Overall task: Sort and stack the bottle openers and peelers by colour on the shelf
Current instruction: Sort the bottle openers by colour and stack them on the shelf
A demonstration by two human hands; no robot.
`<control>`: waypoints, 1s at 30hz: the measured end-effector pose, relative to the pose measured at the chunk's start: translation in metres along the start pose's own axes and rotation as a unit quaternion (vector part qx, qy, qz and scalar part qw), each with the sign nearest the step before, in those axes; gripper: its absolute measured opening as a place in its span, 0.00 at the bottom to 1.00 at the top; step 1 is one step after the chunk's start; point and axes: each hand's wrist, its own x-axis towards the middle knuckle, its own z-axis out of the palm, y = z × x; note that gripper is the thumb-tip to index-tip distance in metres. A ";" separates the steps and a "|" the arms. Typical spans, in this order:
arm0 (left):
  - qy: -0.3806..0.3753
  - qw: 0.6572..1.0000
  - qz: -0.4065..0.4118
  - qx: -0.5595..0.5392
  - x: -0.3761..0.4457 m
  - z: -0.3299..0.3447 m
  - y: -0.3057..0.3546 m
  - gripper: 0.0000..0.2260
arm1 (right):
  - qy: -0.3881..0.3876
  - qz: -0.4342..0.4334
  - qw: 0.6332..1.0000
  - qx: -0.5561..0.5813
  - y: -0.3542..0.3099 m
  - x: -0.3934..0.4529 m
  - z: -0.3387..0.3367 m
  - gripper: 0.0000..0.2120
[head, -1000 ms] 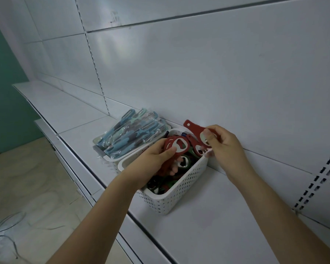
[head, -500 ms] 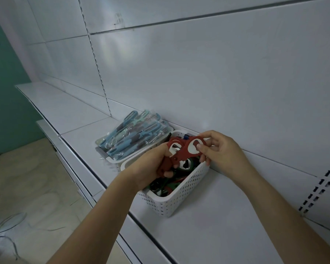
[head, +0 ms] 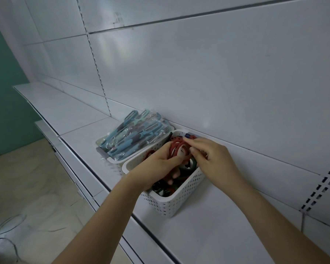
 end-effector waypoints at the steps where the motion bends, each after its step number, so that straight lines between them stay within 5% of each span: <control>1: 0.014 1.000 -0.006 0.003 0.001 -0.001 0.000 0.09 | -0.014 -0.006 1.000 0.002 -0.001 -0.001 -0.001 0.16; 5: 0.043 0.996 -0.009 -0.076 0.005 -0.002 -0.001 0.06 | -0.041 0.005 0.999 0.011 -0.009 -0.003 -0.001 0.17; 10: 0.070 0.980 0.010 -0.184 0.009 -0.006 0.000 0.17 | 0.072 0.120 0.990 0.009 -0.031 -0.010 0.004 0.09; 15: 0.076 0.942 0.023 -0.326 0.006 -0.011 0.004 0.12 | -0.071 0.139 0.987 -0.042 -0.060 -0.006 0.019 0.17; 30: 0.073 0.946 0.018 -0.316 0.001 -0.014 0.004 0.16 | -0.105 0.157 0.977 0.103 -0.049 0.009 0.027 0.13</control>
